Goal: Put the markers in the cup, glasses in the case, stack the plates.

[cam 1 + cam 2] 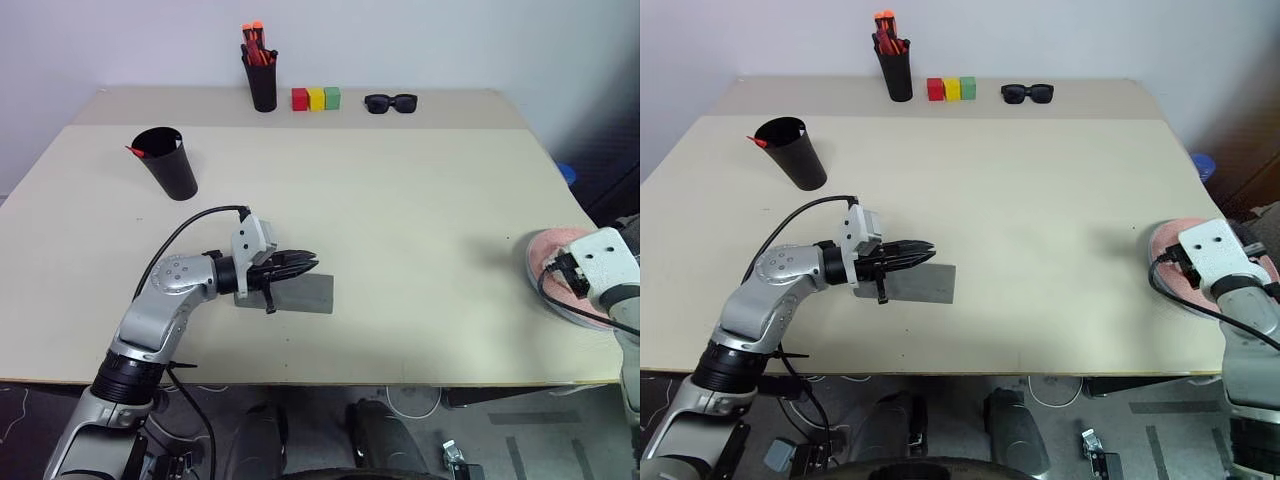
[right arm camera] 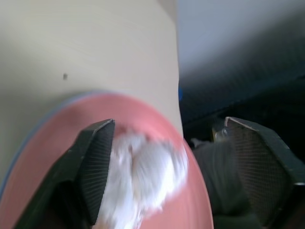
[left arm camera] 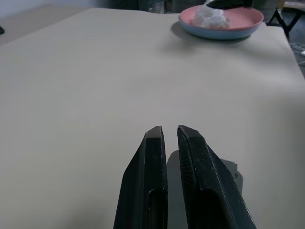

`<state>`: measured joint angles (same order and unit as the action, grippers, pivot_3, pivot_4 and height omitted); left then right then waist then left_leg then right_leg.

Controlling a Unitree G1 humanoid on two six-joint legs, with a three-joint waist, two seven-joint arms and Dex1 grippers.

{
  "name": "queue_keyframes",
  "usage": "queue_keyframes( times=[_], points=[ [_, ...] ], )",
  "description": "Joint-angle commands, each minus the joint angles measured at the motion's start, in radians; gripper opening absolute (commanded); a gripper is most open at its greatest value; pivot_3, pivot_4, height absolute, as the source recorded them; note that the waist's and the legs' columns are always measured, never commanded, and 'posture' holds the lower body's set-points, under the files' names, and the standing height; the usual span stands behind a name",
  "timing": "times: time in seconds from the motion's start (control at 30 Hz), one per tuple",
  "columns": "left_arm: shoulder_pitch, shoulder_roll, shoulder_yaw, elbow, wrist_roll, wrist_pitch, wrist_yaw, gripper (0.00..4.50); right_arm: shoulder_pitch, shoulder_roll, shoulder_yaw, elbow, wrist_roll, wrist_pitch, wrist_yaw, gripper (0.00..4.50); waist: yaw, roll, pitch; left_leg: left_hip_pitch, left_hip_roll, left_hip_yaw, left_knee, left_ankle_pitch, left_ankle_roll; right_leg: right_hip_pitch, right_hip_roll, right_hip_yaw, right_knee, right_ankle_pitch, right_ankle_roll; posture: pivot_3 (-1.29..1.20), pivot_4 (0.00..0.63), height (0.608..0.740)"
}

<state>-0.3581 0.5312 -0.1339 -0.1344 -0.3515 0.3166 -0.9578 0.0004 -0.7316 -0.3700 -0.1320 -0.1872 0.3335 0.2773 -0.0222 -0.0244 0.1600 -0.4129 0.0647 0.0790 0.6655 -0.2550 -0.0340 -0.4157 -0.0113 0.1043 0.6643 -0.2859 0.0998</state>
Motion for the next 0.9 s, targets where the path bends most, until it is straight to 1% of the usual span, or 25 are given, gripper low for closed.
queue_keyframes(
  times=[0.03, 0.1, 0.27, 0.4, 0.47, 0.57, 0.7, 0.9],
  points=[
    [-0.003, 0.007, 0.048, -0.002, 0.011, -0.033, 0.029, 0.43, -0.057, 0.01, 0.005, -0.009, 0.035, -0.05, 0.005, 3.49, 0.001, 0.0, 0.0, 0.0, 0.0, 0.0, 0.0, 0.0, 0.0, 0.0, 0.0, 0.0, 0.0, 0.0, 0.0, 0.0, 0.15, 0.722],
    [0.005, 0.012, 0.081, 0.006, 0.012, -0.039, 0.055, 0.43, -0.11, 0.029, 0.016, 0.008, 0.094, -0.078, 0.041, 3.49, 0.0, 0.0, 0.0, 0.0, 0.0, 0.0, 0.0, 0.0, 0.0, 0.0, 0.0, 0.0, 0.0, 0.0, 0.0, 0.0, 0.15, 0.722],
    [0.05, 0.047, 0.209, 0.023, 0.034, -0.062, 0.161, 0.43, -0.209, 0.077, 0.092, 0.005, 0.299, -0.093, 0.254, 3.49, -0.015, 0.0, 0.0, 0.001, 0.001, -0.001, -0.001, 0.0, 0.0, 0.0, 0.0, -0.001, 0.0, 0.002, 0.003, 0.0, 0.15, 0.722],
    [0.111, 0.06, 0.319, 0.032, 0.041, -0.064, 0.254, 0.43, -0.247, 0.091, 0.146, 0.014, 0.407, -0.06, 0.382, 3.49, -0.017, -0.001, 0.001, 0.0, 0.001, 0.0, -0.002, -0.001, 0.001, 0.001, 0.0, -0.001, 0.0, 0.002, 0.003, 0.0, 0.15, 0.722],
    [0.187, 0.077, 0.376, 0.016, 0.05, -0.07, 0.282, 0.43, -0.277, 0.106, 0.163, 0.032, 0.448, -0.049, 0.413, 3.49, -0.019, -0.001, 0.001, 0.0, 0.001, 0.0, -0.002, -0.001, 0.001, 0.001, -0.001, -0.001, 0.0, 0.002, 0.003, 0.0, 0.15, 0.722],
    [0.279, 0.082, 0.423, -0.031, 0.058, -0.063, 0.322, 0.43, -0.326, 0.118, 0.174, 0.093, 0.475, -0.049, 0.439, 3.49, -0.023, -0.002, 0.002, 0.001, 0.001, 0.001, -0.002, -0.001, 0.001, 0.001, -0.001, -0.001, 0.0, 0.002, 0.003, 0.0, 0.15, 0.722],
    [0.366, 0.063, 0.451, -0.096, 0.051, -0.048, 0.371, 0.43, -0.353, 0.118, 0.213, 0.157, 0.46, -0.078, 0.473, 3.49, -0.015, -0.004, 0.002, 0.001, 0.001, 0.0, -0.002, -0.001, 0.001, 0.001, -0.002, -0.002, 0.0, 0.0, 0.0, 0.0, 0.15, 0.722],
    [0.433, 0.021, 0.469, -0.165, 0.054, -0.037, 0.441, 0.43, -0.413, 0.123, 0.259, 0.237, 0.439, -0.102, 0.496, 3.49, -0.018, -0.004, 0.002, 0.001, 0.001, 0.001, -0.002, -0.001, 0.001, 0.002, -0.003, -0.002, 0.0, 0.0, 0.0, 0.0, 0.15, 0.722]
  ],
)
